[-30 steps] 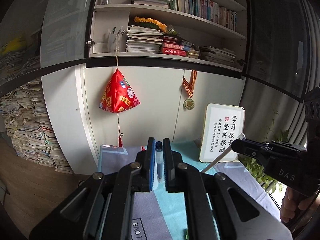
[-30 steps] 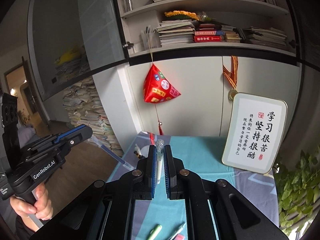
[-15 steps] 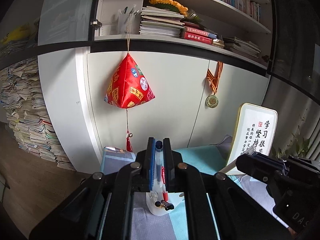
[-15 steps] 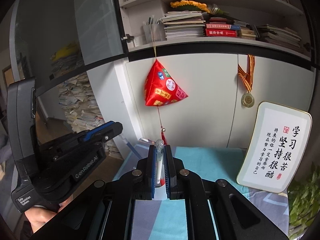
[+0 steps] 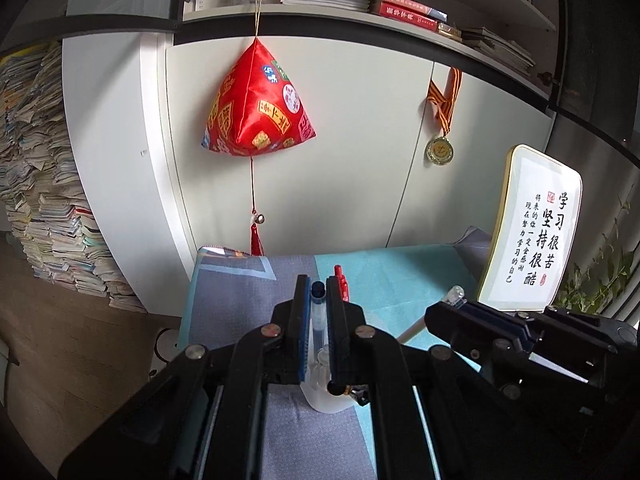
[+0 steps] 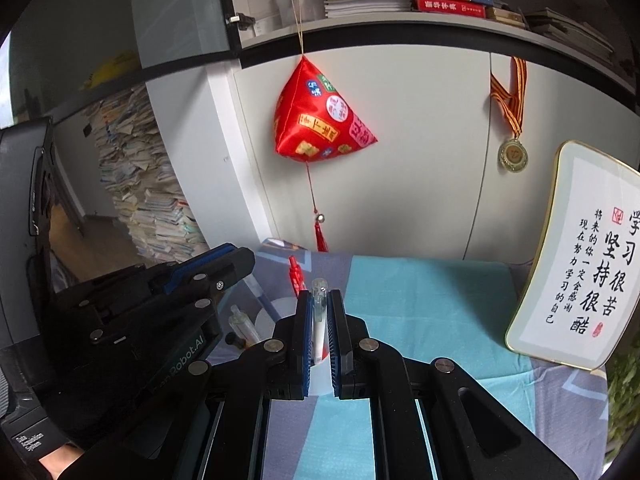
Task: Organize stationery
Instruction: 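Lift both held pens and carry them above the clear cup, then open both tools to drop the pens into the clear cup, then move both open tools back toward the remaining stationery, then grasp the green-and-white pen with the left tool while the right tool grasps the red box cutter, then lift the pen and box cutter and carry them above the clear cup, then open both tools to drop the pen and box cutter into the cup, then move both open tools back toward the eraser and green highlighter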
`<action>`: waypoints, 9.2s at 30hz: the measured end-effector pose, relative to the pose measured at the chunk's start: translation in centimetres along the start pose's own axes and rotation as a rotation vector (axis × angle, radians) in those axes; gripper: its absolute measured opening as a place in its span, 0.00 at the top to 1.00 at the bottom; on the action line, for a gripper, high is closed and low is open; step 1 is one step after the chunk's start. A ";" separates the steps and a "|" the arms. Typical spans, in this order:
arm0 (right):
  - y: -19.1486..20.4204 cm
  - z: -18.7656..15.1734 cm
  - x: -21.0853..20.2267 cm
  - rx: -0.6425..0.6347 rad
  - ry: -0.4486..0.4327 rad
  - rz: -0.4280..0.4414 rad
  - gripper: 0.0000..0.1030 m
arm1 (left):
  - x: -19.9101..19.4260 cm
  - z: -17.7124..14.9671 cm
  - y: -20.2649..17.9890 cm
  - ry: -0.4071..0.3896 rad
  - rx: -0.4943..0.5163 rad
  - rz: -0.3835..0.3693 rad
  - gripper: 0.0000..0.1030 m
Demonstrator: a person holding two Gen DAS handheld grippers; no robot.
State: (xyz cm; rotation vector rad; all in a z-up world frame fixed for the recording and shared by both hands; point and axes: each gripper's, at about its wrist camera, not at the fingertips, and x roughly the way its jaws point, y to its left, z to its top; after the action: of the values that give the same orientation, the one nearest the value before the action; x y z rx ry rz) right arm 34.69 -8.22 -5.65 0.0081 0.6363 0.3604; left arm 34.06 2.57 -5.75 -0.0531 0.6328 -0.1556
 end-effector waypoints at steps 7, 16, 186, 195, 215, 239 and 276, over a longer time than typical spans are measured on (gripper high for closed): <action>-1.0 -0.9 1.7 0.041 0.015 0.028 0.91 | 0.8 -0.8 0.2 0.011 -0.012 -0.014 0.94; -1.2 -0.6 1.1 0.060 0.005 0.048 0.91 | -0.3 -0.1 0.3 0.031 -0.018 -0.017 0.94; -2.4 -8.2 -21.7 0.033 -0.174 -0.012 0.86 | -21.1 -8.3 -6.9 -0.140 0.150 -0.160 0.92; -0.4 -2.3 -19.6 0.010 -0.230 0.035 0.86 | -19.9 -3.2 -5.5 -0.202 0.141 -0.110 0.92; -1.6 2.8 -7.1 0.072 -0.200 0.075 0.86 | -7.8 1.1 -1.9 -0.262 0.046 -0.066 0.91; 0.2 -0.2 1.6 0.029 -0.070 0.058 0.86 | -0.7 -2.7 -0.2 -0.162 0.049 -0.039 0.90; -1.8 -2.9 -5.0 0.083 -0.095 0.090 0.77 | -7.1 -7.0 0.7 -0.211 -0.017 0.002 0.30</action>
State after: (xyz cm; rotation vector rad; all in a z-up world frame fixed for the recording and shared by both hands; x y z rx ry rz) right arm 29.85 -11.84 -5.32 0.1326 0.5577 0.4182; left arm 24.34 4.36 -7.30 -0.0843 0.4234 -0.1405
